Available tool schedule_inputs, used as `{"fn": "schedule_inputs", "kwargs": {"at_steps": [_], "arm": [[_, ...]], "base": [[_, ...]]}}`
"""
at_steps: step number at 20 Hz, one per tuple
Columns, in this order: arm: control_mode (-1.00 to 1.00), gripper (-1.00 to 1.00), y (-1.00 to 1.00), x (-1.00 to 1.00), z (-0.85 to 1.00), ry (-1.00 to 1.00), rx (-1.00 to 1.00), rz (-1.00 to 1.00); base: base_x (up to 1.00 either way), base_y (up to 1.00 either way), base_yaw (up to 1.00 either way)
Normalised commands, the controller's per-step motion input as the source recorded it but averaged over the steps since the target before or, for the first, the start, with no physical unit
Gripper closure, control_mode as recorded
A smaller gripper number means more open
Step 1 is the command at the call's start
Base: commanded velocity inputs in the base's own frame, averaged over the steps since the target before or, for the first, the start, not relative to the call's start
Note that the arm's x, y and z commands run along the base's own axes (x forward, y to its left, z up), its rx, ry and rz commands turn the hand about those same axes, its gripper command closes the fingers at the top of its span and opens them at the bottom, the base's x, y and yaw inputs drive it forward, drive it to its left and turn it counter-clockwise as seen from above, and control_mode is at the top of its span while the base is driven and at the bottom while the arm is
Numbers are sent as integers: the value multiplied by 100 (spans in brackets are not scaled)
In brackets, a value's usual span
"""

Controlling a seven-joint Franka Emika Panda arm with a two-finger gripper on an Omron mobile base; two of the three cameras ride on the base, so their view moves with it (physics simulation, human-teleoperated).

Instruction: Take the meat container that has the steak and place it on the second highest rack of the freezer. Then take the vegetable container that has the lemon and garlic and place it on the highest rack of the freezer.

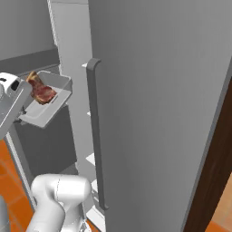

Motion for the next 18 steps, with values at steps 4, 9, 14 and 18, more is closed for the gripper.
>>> {"fn": "schedule_inputs", "kwargs": {"at_steps": [4,9,14,18], "arm": [[100,100,0,0,0,0,0,0],[100,100,0,0,0,0,0,0],[100,100,0,0,0,0,0,0],[-100,100,-9,4,-22,11,0,-1]], "base": [[0,-18,23],[0,0,10],[0,0,2],[0,0,0]]}}
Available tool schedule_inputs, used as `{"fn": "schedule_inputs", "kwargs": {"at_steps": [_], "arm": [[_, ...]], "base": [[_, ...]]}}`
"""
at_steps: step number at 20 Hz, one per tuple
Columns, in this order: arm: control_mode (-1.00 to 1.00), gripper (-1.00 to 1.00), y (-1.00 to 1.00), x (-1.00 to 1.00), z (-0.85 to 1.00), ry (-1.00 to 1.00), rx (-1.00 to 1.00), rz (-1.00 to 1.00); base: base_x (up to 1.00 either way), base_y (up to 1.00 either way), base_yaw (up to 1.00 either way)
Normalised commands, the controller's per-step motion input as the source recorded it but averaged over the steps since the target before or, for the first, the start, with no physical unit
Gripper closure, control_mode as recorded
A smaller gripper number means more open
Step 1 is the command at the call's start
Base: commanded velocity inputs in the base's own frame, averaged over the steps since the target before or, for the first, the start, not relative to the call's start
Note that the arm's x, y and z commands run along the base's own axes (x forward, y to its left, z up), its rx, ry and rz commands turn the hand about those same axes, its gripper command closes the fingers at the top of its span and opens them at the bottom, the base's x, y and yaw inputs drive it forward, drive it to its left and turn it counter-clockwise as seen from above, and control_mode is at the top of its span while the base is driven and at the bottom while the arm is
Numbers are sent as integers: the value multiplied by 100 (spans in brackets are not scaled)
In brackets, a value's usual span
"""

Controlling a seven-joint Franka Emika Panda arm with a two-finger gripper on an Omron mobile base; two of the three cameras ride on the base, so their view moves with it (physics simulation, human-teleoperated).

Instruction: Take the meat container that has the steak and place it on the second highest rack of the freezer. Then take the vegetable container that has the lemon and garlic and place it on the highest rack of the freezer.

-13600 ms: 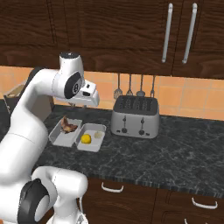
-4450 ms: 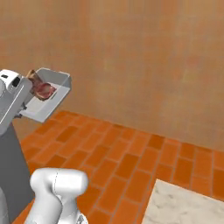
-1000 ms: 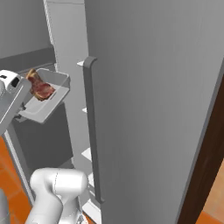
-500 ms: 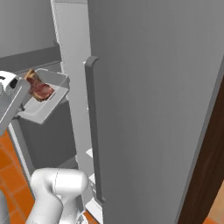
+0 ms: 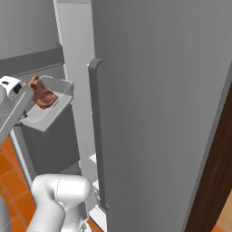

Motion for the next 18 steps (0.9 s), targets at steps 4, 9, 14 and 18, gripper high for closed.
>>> {"fn": "schedule_inputs", "kwargs": {"at_steps": [4,9,14,18], "arm": [[-100,100,-3,57,-52,25,0,-10],[-100,100,0,86,-34,6,-1,-7],[-100,100,-32,69,-43,0,0,-6],[-100,100,-27,64,-33,0,-1,-3]], "base": [[0,0,0],[0,0,0],[0,0,0],[0,0,0]]}}
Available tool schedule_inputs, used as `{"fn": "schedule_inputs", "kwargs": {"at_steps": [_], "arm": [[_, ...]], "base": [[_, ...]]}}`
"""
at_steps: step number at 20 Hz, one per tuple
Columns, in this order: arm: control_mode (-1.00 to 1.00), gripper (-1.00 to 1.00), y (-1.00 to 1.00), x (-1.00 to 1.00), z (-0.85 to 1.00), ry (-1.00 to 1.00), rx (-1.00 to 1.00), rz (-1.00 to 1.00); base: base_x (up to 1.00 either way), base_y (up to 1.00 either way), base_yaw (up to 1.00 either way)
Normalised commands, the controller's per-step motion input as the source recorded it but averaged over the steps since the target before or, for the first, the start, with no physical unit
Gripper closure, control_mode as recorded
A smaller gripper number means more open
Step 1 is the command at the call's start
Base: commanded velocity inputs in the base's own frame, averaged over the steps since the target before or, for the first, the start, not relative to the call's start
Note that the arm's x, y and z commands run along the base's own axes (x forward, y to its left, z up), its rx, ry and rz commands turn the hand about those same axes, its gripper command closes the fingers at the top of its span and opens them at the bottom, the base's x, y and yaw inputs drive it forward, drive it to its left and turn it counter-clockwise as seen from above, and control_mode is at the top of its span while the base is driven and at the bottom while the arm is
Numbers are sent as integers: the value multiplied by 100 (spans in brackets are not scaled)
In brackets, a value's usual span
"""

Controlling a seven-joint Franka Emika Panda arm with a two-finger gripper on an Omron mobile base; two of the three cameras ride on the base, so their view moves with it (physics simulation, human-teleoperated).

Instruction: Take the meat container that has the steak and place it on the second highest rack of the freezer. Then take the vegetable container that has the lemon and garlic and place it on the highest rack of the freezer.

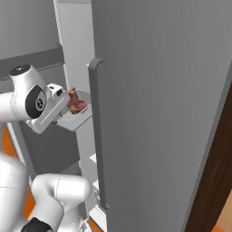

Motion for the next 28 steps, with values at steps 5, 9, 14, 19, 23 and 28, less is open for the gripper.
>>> {"fn": "schedule_inputs", "kwargs": {"at_steps": [5,9,14,19,23,28], "arm": [[-100,100,-11,68,-45,0,-1,-1],[-100,100,-34,63,-20,0,0,-4],[-100,100,-29,66,-17,0,0,-9],[-100,100,0,60,-37,-4,-2,-5],[-100,100,-1,59,-19,-9,0,-4],[-100,100,-7,62,-31,-5,0,-3]], "base": [[0,0,0],[0,0,0],[0,0,0],[0,0,0],[0,0,0],[0,0,0]]}}
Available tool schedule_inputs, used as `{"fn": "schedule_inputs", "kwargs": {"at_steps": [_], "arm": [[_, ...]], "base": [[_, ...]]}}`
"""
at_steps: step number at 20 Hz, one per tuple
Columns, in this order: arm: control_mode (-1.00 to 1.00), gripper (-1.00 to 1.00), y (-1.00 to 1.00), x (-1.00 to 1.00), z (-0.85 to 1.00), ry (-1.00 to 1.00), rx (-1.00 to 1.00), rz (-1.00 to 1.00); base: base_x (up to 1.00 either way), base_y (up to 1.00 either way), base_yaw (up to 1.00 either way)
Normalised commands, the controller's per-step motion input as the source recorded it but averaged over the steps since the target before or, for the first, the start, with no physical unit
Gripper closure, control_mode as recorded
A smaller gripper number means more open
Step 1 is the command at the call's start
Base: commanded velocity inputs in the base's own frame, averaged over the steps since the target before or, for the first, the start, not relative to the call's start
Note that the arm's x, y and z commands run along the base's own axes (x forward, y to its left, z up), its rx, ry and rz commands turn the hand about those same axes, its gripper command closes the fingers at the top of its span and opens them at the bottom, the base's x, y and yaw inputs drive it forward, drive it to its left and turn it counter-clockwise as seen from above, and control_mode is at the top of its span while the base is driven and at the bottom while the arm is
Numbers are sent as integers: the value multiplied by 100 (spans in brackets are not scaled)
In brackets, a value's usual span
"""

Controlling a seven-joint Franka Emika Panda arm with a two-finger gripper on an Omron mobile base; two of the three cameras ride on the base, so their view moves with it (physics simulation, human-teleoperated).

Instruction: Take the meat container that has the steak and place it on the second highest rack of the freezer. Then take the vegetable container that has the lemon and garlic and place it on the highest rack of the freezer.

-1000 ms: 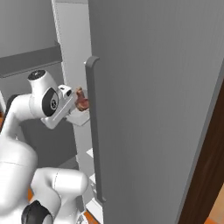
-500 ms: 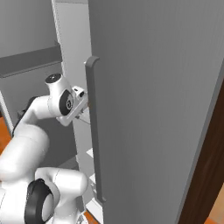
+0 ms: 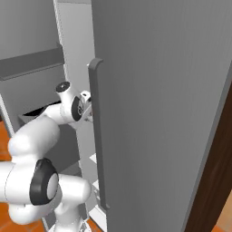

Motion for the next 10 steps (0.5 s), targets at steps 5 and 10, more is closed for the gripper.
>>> {"fn": "schedule_inputs", "kwargs": {"at_steps": [5,10], "arm": [[-100,100,-7,61,-33,-4,0,-3],[-100,100,-26,55,-17,-3,0,-2]], "base": [[0,0,0],[0,0,0]]}}
